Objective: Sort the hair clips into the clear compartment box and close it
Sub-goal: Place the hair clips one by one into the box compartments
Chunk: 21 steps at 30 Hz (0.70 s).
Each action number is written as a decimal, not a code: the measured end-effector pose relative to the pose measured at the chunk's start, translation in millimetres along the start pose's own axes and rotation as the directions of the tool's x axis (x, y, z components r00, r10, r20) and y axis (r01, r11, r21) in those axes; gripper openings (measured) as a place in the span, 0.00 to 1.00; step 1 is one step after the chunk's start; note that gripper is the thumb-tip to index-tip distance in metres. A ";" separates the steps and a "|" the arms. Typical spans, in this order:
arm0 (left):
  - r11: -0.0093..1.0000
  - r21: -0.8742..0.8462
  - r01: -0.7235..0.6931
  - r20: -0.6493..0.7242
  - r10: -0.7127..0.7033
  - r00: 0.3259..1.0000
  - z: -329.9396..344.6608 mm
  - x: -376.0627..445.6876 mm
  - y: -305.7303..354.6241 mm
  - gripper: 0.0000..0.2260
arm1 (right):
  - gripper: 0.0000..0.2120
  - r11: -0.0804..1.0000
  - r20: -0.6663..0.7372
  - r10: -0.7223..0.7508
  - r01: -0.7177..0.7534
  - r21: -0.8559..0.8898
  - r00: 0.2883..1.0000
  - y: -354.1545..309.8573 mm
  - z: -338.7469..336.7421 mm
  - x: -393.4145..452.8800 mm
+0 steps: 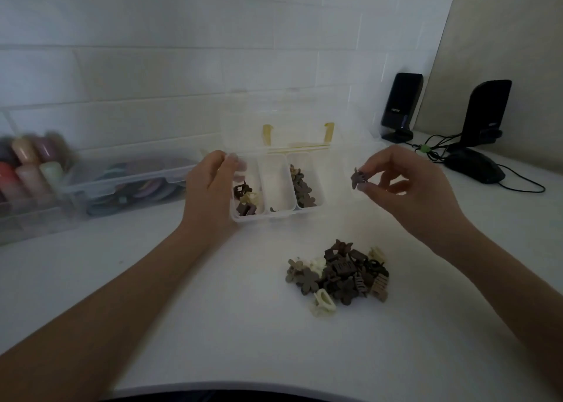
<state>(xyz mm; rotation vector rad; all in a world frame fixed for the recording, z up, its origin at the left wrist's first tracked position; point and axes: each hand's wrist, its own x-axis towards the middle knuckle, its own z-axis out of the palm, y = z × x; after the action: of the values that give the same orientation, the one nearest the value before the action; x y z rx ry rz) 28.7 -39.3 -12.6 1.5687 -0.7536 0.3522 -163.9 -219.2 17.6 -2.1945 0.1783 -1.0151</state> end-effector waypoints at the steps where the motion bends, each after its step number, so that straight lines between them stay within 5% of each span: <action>1: 1.000 -0.013 0.001 0.005 0.000 1.000 0.1 -0.8 0.9 0.13 | 0.08 0.999 -0.021 -0.022 0.021 -0.047 1.000 0.8 -0.1 -0.4; 12: 0.997 -0.037 -0.070 0.035 0.071 0.997 1.7 -4.9 3.3 0.20 | 0.12 0.842 0.092 -0.296 0.305 -0.445 0.951 13.6 18.9 -3.7; 17: 0.999 -0.026 -0.047 0.039 0.048 0.998 1.7 -4.4 3.1 0.18 | 0.12 0.880 0.046 -0.324 0.319 -0.352 0.945 0.9 12.4 -7.7; 21: 0.999 -0.030 -0.039 0.035 0.040 0.999 1.8 -2.5 1.4 0.18 | 0.12 0.978 0.229 -0.187 0.204 -0.054 0.955 -19.7 2.6 -10.5</action>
<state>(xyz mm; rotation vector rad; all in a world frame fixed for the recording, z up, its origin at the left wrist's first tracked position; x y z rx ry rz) 25.6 -40.4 -13.3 1.5378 -0.8149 0.3419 -172.4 -199.0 22.8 -2.4137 -0.1073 -0.8680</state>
